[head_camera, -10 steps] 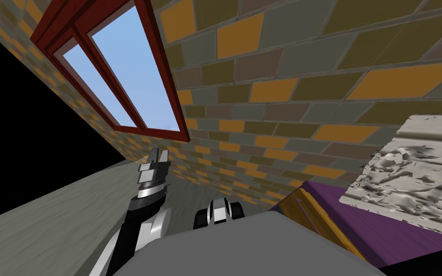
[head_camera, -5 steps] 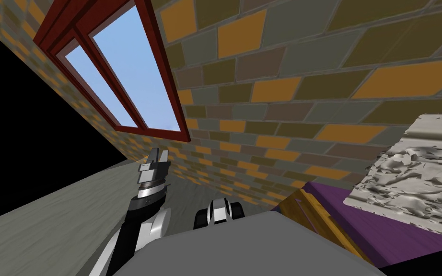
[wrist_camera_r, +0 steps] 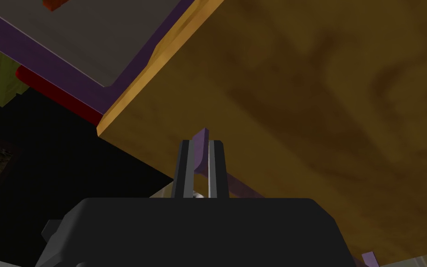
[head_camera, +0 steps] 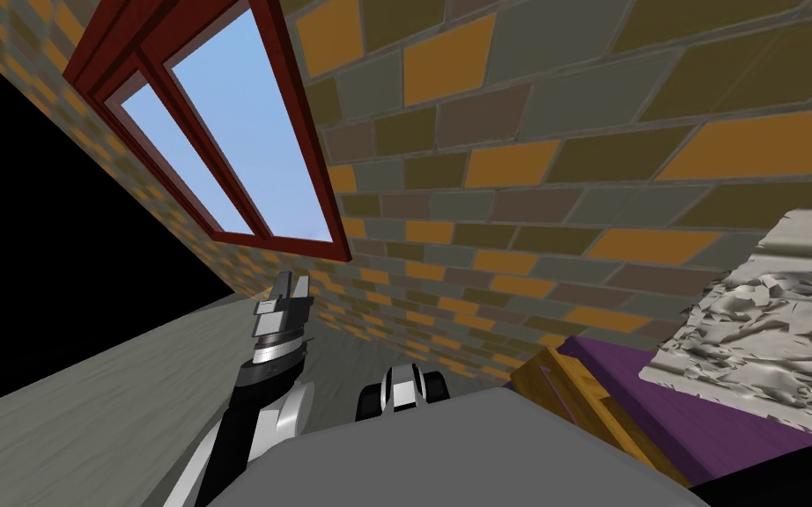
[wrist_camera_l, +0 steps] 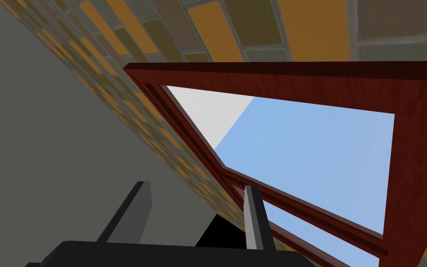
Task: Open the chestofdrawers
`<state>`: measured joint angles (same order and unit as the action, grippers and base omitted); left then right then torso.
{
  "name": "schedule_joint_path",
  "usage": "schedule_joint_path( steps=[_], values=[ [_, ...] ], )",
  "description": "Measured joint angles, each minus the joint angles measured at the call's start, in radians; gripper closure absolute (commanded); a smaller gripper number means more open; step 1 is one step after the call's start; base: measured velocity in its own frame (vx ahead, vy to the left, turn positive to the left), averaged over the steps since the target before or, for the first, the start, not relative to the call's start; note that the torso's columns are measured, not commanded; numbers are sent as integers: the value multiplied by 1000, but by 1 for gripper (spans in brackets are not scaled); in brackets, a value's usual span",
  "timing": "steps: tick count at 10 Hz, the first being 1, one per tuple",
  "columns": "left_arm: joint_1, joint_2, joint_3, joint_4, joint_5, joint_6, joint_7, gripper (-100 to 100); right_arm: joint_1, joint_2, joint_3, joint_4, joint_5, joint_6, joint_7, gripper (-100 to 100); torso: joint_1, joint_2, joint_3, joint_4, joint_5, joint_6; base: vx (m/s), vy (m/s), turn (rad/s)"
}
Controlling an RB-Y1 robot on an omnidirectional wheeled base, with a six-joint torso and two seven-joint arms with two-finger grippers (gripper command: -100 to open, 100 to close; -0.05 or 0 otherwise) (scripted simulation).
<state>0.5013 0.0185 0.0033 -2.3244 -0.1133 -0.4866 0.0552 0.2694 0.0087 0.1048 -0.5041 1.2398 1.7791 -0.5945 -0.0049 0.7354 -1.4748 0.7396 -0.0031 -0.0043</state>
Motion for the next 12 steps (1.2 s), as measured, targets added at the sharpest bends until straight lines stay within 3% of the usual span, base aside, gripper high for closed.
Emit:
schedule_joint_path(
  steps=[5, 9, 10, 12],
  values=[
    [0, 0, 0, 0, 0, 0, 0, 0, 72, 33, 18, -137, 34, 42, 54, 100, 3, -2, -3, -1, 3, -1, 18, 17, 6],
    [0, 0, 0, 0, 0, 0, 0, 0, 73, 33, 28, -152, 24, 57, 68, 100, 7, -1, -2, -1, 4, 1, 52, 146, 14],
    [0, 0, 0, 0, 0, 0, 0, 0, 66, 36, 32, -148, 19, 62, 71, -100, 5, -2, -3, -1, 4, 0, 47, 75, -14],
    [0, 0, 0, 0, 0, 0, 0, 0, 121, 38, 59, -219, 37, 80, 103, -100, -5, 3, -1, -1, 1, 4, 25, -49, -14]
  ],
)
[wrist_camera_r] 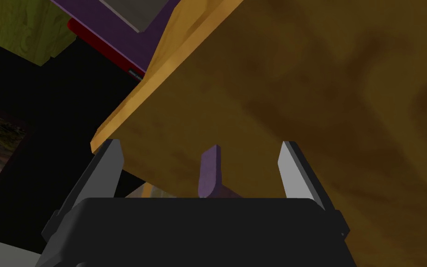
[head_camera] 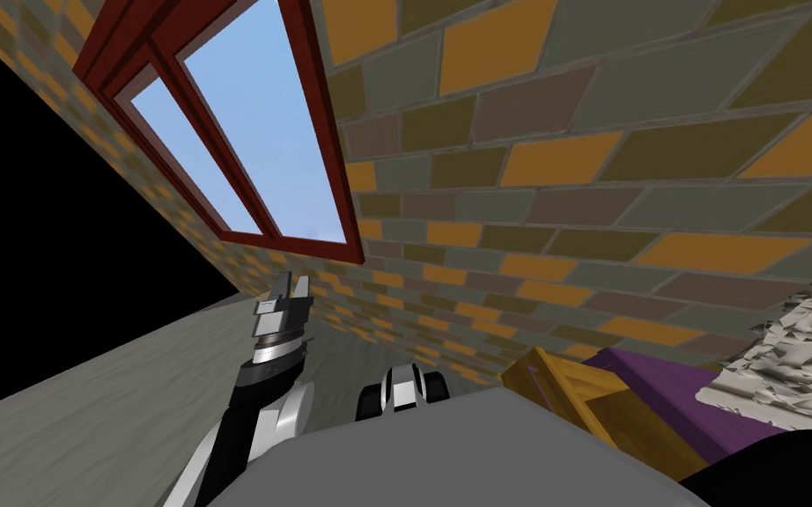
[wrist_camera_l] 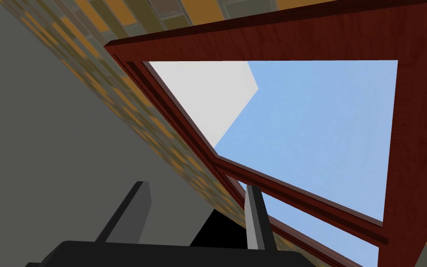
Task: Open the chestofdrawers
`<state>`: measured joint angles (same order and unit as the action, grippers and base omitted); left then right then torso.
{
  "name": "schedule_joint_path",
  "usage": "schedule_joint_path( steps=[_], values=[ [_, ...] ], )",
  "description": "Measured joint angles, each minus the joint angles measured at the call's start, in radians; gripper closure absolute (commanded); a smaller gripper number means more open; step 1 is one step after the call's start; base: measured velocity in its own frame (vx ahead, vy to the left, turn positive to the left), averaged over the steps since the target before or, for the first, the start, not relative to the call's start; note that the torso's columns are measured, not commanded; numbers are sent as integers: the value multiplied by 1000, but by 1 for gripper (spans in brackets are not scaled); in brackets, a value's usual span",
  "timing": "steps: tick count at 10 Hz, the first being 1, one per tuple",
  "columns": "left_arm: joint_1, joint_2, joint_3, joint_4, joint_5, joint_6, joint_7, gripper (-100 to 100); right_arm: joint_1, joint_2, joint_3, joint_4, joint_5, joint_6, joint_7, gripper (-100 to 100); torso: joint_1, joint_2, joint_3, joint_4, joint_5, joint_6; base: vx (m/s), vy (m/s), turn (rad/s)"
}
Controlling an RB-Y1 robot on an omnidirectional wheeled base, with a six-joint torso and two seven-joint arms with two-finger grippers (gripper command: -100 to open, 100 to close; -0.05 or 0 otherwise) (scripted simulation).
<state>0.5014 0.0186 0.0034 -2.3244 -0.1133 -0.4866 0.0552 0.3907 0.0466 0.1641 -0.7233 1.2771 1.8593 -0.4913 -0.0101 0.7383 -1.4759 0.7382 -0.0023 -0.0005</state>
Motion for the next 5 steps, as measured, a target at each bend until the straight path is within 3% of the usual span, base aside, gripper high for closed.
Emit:
schedule_joint_path(
  steps=[5],
  values=[
    [0, 0, 0, 0, 0, 0, 0, 0, 90, -1, 42, -132, 27, 28, 43, -100, 12, -1, 0, 0, 3, 0, 13, -30, -7]
  ],
)
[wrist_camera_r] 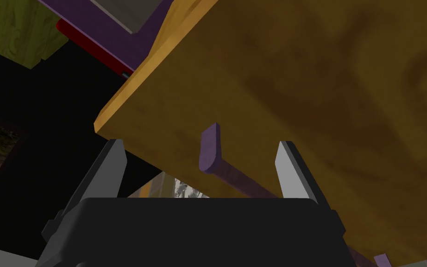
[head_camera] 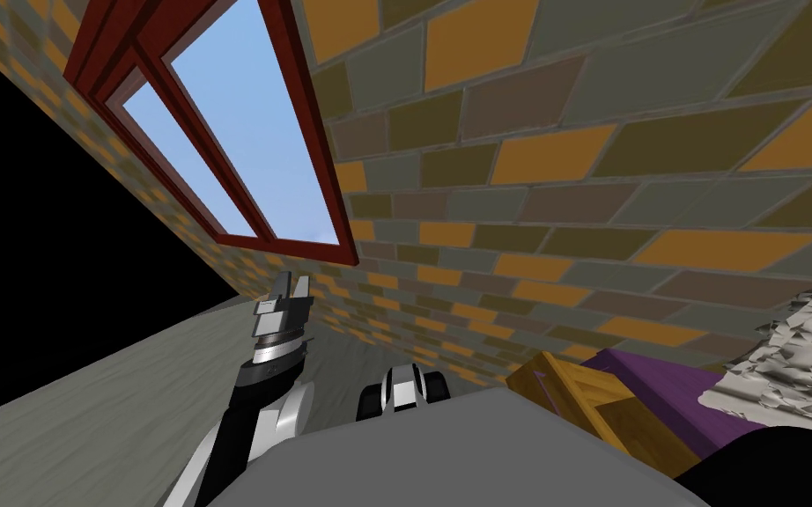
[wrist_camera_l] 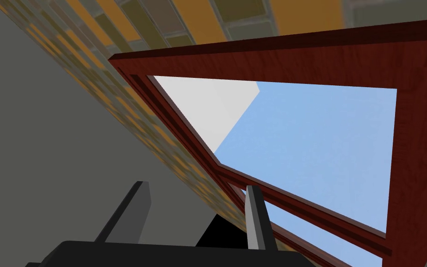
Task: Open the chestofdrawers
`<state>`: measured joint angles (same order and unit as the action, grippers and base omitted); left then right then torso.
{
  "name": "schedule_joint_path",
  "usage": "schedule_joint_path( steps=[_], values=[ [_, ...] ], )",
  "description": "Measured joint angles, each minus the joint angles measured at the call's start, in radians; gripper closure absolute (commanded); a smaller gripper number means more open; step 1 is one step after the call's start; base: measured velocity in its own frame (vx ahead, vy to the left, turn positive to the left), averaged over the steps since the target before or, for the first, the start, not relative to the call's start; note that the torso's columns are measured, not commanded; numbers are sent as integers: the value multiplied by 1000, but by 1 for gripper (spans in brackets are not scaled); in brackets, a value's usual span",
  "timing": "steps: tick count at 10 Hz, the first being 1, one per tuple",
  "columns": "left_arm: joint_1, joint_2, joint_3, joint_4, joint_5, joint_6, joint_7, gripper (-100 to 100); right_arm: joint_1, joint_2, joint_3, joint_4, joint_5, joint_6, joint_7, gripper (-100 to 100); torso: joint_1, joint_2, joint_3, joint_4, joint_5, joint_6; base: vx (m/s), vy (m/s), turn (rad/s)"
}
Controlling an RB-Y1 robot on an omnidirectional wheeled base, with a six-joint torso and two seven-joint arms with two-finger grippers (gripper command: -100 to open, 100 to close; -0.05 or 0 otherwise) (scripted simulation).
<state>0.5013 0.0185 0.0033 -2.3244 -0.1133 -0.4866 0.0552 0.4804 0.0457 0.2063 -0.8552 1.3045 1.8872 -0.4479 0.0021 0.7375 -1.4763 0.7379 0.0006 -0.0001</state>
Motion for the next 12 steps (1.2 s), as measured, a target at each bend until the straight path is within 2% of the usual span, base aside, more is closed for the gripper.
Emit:
schedule_joint_path(
  steps=[4, 12],
  values=[
    [0, 0, 0, 0, 0, 0, 0, 0, 75, 1, 37, -112, 24, 26, 42, -100, -3, 1, 0, 0, -1, 0, 21, -17, -8],
    [0, 0, 0, 0, 0, 0, 0, 0, 217, 4, 111, -322, 64, 55, 124, -100, 13, -3, -11, -3, 14, 0, 16, -19, -8]
  ],
)
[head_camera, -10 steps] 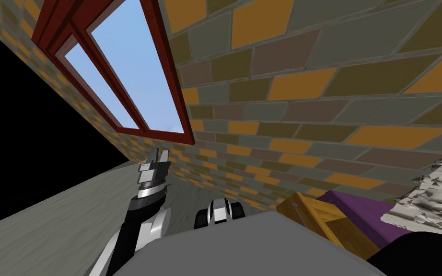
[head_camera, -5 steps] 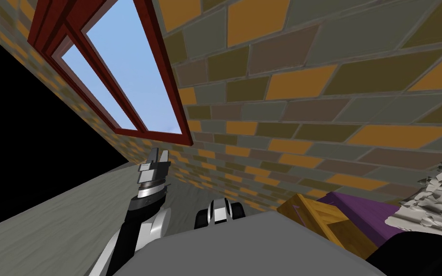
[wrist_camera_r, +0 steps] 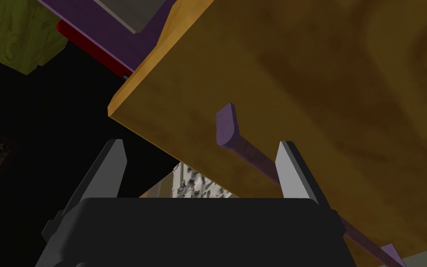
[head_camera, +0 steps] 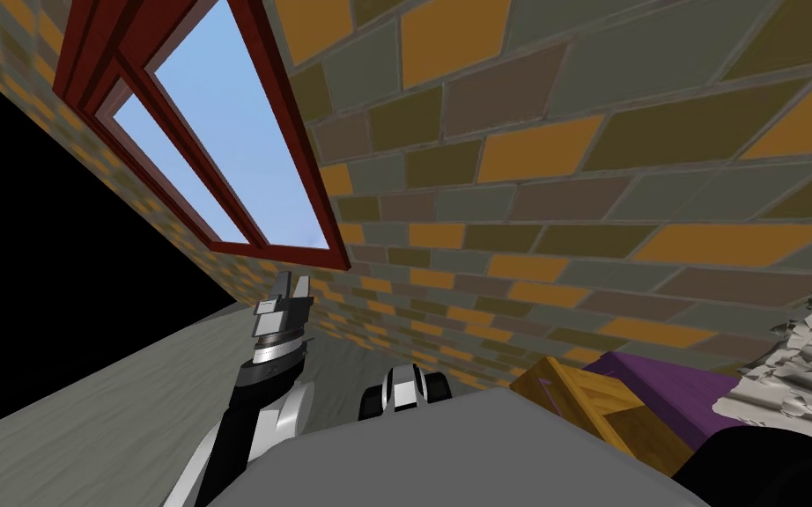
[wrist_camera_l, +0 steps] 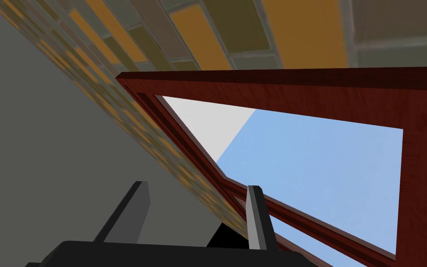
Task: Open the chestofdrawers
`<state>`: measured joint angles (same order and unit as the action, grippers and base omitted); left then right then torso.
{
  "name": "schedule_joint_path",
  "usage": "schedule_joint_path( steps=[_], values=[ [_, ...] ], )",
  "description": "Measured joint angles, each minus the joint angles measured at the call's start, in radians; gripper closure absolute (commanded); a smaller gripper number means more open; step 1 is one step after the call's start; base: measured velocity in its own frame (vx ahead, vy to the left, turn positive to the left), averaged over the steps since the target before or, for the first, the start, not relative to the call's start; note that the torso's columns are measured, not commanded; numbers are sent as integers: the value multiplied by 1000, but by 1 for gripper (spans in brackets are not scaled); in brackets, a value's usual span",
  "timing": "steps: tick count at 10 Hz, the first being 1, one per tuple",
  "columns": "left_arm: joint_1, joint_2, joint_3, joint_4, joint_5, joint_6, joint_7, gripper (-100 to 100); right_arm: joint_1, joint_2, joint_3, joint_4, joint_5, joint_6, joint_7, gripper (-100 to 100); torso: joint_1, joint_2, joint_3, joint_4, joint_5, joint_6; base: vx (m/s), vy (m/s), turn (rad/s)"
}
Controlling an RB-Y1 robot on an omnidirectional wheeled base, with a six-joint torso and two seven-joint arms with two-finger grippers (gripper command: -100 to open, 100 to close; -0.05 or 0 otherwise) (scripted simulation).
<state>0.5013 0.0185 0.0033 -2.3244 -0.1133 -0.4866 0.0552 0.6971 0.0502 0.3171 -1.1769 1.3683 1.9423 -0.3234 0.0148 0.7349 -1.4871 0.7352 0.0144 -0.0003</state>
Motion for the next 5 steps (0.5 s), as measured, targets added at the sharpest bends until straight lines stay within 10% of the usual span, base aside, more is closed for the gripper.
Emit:
schedule_joint_path(
  steps=[1, 5],
  values=[
    [0, 0, 0, 0, 0, 0, 0, 0, 1, 0, 2, -1, -2, -4, 1, 0, 0, 0, 1, 0, -2, -1, 0, 0, 0],
    [0, 0, 0, 0, 0, 0, 0, 0, -1, 0, 8, 3, -10, -25, 5, 0, -8, 1, 5, 2, -7, 0, 0, 0, 0]
  ],
)
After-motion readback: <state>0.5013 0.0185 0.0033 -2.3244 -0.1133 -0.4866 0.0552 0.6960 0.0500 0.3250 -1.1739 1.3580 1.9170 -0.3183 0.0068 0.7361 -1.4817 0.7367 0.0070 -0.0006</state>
